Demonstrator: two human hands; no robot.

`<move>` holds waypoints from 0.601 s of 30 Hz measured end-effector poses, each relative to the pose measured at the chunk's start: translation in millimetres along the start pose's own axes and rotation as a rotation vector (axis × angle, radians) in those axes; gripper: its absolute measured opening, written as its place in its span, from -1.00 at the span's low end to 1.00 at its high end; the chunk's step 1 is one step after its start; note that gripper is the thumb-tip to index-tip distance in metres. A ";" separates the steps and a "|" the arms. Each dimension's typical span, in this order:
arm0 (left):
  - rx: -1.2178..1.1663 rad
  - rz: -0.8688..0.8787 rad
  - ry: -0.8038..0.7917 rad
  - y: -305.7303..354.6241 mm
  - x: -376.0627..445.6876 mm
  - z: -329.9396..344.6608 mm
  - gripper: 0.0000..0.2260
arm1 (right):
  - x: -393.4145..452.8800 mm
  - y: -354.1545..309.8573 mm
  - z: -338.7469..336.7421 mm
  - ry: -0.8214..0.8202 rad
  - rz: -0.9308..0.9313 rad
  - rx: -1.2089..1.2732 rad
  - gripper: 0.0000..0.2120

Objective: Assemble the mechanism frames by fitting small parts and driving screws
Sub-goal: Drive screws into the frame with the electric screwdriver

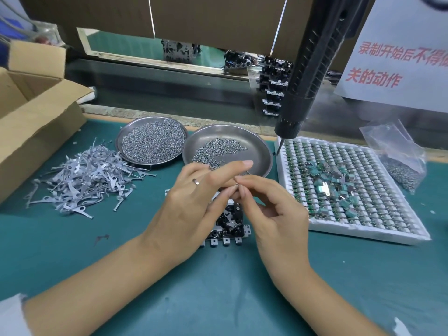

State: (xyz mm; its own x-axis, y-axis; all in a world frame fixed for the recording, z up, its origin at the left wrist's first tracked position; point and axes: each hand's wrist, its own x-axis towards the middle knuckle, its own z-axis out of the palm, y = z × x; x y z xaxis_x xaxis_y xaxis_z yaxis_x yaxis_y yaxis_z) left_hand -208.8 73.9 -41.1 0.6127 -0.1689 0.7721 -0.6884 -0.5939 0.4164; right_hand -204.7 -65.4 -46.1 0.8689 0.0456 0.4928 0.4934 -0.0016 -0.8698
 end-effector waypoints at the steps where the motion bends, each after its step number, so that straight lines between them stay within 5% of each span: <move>1: -0.003 -0.011 -0.001 0.5 0.4 -0.1 -0.59 | 0.5 -0.2 -0.3 -0.007 0.019 0.024 -0.83; 9: -0.092 -0.161 -0.035 5.8 2.2 -6.9 -0.65 | 5.0 -2.8 -5.3 -0.049 0.154 0.139 -0.80; 18: -0.060 -0.129 -0.062 6.6 1.3 -7.0 -0.63 | 5.3 -1.4 -4.2 -0.087 0.044 -0.065 -0.84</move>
State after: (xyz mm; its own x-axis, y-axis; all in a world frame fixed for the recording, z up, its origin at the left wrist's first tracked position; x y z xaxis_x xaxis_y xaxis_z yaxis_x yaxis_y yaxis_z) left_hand -215.2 75.3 -34.0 0.7191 -0.1440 0.6798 -0.6233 -0.5660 0.5395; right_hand -200.6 -69.4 -42.2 0.8847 0.1308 0.4474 0.4584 -0.0700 -0.8860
